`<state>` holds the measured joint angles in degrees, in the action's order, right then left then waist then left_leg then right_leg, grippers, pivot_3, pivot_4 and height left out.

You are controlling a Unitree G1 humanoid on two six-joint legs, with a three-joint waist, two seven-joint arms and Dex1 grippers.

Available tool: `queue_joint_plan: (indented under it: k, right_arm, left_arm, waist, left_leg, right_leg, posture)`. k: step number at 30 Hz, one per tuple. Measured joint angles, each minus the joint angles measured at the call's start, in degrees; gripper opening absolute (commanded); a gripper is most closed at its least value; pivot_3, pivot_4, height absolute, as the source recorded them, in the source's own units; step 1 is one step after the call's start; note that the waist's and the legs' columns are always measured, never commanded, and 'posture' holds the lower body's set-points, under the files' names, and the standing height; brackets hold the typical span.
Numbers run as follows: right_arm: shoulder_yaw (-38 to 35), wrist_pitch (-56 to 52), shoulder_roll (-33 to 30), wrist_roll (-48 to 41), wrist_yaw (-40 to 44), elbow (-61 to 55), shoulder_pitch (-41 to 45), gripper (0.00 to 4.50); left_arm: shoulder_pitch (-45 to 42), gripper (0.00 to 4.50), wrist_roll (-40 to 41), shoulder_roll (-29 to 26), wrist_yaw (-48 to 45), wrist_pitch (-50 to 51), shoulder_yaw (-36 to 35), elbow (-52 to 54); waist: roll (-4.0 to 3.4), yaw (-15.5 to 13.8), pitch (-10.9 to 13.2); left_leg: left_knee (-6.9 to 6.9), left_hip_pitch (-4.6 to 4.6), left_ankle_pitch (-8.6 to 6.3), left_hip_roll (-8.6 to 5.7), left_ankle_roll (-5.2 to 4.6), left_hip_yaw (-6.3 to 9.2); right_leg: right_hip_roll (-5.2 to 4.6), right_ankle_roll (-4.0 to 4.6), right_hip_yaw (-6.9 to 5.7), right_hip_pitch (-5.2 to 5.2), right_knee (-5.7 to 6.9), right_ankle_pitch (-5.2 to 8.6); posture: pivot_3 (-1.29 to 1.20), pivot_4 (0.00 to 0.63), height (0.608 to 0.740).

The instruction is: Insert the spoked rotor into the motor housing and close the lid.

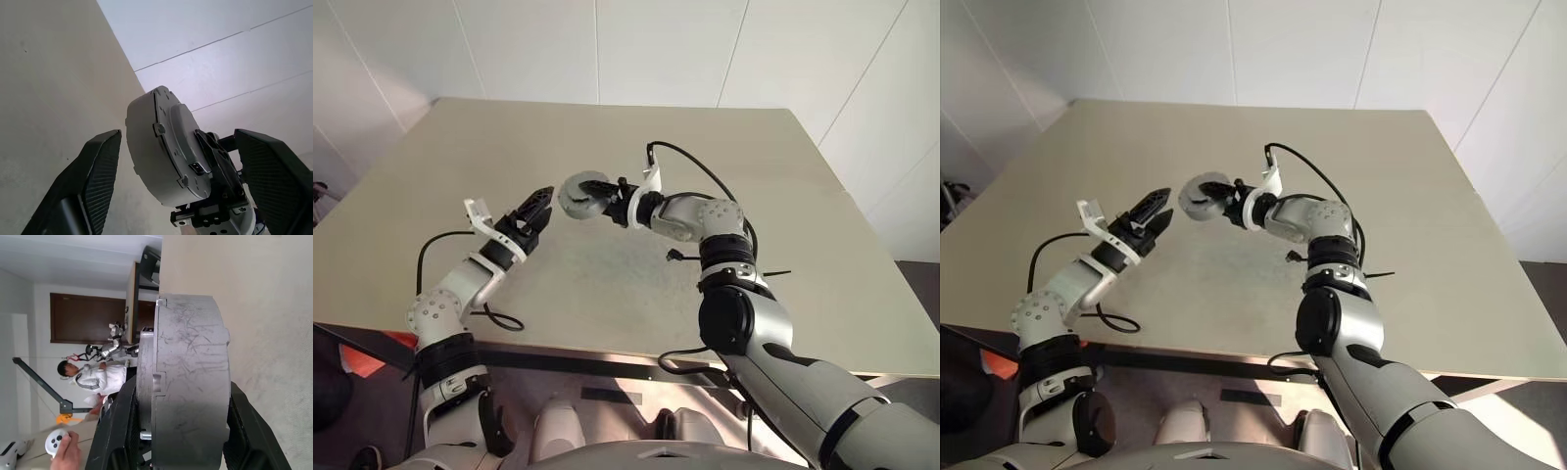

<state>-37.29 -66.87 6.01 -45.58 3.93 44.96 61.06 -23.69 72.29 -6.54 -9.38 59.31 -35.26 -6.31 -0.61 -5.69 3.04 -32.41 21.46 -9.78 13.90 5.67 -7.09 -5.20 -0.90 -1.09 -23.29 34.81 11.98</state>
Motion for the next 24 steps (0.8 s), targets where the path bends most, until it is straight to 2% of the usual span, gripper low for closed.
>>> queue_joint_plan:
  k: [10, 24]
  right_arm:
    - [0.32, -5.14, 1.16, -3.93, -1.12, -4.92, 0.0, 2.03]
    - [0.79, -7.1, 1.41, -6.47, -3.11, -8.34, -0.28, 2.03]
  left_arm:
    - [-2.69, 3.89, 9.18, 0.67, 2.41, -0.09, -0.18, -5.99]
    - [-4.35, 3.89, 10.01, 0.83, 0.89, -1.26, 2.45, -8.91]
  waist:
    - [0.02, -0.14, -0.01]
    - [0.03, -0.23, -0.02]
  left_leg:
    - [-0.05, 0.0, 0.0, 0.0, 0.01, 0.01]
    - [-0.11, 0.01, 0.01, 0.0, 0.01, 0.02]
  right_leg:
    - [0.0, -0.03, 0.0, 0.01, 0.03, -0.02]
    - [-0.01, -0.08, 0.0, 0.03, 0.04, -0.05]
  posture:
    - [0.0, 0.0, 0.74]
    - [0.0, 0.0, 0.74]
